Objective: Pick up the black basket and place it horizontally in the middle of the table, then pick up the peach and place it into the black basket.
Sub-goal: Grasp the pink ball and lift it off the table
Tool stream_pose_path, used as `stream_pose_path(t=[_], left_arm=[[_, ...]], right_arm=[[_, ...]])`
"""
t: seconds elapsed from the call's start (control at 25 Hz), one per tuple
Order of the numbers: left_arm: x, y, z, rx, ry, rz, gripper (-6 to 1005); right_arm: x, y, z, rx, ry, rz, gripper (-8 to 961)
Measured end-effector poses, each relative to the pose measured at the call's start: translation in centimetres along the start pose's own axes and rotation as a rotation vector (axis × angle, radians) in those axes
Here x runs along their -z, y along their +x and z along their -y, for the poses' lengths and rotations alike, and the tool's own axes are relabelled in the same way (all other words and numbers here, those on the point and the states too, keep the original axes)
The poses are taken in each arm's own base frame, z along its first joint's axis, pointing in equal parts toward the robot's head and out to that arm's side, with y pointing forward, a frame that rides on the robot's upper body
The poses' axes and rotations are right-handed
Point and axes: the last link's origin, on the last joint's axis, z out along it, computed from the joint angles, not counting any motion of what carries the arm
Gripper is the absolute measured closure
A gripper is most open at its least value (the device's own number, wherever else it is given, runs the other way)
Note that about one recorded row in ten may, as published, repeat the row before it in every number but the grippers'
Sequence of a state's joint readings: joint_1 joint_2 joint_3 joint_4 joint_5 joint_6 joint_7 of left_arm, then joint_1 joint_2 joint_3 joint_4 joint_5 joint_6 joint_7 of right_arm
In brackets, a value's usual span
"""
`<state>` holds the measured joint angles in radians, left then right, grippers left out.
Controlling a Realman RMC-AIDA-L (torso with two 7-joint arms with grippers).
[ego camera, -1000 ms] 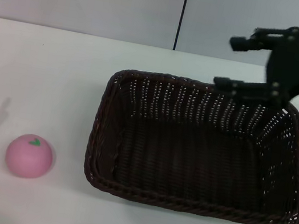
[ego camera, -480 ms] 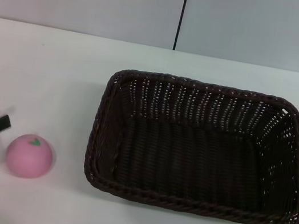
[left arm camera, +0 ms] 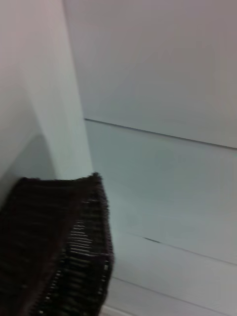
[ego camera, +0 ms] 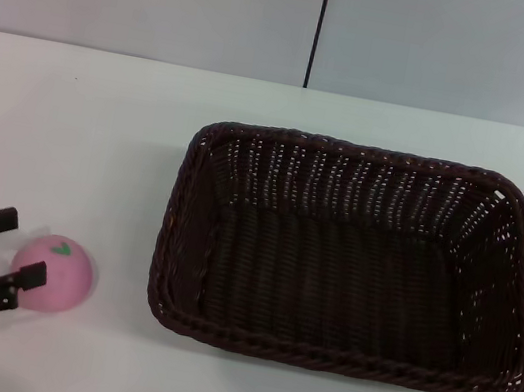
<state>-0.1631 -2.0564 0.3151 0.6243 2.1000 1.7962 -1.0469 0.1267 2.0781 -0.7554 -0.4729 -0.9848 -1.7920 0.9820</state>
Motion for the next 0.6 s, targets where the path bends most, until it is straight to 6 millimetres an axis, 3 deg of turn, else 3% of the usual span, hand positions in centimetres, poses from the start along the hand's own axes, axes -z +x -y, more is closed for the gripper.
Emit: stream_pose_path(t=[0.24,0.6], left_arm=[[-1.1,-1.7,0.1,-0.009,0.030,0.048,207],[-1.8,-2.6,0.2,-0.032,0.042,0.092,221]], right_arm=[[-0.4,0.5,0.2,0.004,0.010,-0.009,252],[-0.4,0.9,0.6,0.012,0.038,-0.028,255]])
